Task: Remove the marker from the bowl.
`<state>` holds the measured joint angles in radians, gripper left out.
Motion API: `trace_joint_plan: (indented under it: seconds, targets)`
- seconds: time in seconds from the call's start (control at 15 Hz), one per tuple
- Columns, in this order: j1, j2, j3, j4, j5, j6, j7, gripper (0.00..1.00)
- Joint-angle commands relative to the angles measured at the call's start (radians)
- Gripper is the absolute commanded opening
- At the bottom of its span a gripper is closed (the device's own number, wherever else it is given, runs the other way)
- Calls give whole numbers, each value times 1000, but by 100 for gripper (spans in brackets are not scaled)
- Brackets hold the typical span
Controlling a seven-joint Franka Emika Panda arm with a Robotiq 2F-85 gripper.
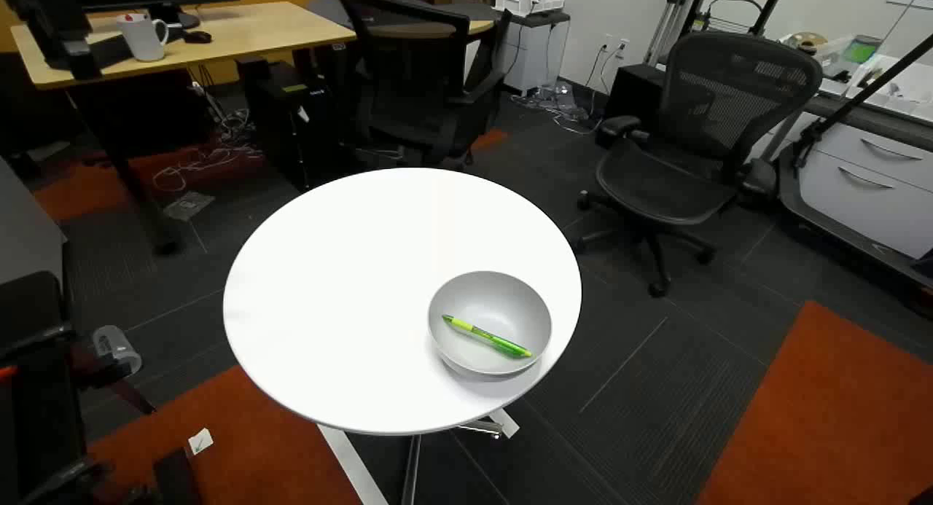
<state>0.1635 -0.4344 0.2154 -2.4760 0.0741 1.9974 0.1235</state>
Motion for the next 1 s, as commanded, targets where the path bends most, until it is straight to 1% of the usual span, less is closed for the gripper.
trace_joint_plan:
  seconds: [0.0, 0.4, 0.47, 0.6, 0.87, 0.93]
  targets:
    - [7, 1, -6, 1, -3, -2, 3, 100]
    - [7, 1, -6, 1, -3, -2, 3, 100]
    - [-6, 6, -1, 7, -23, 7, 29, 100]
    - [-39, 2, -15, 10, -46, 34, 67, 100]
    - [-139, 19, -87, 22, -87, 79, 145, 100]
    - [-169, 30, -115, 31, -95, 89, 151, 100]
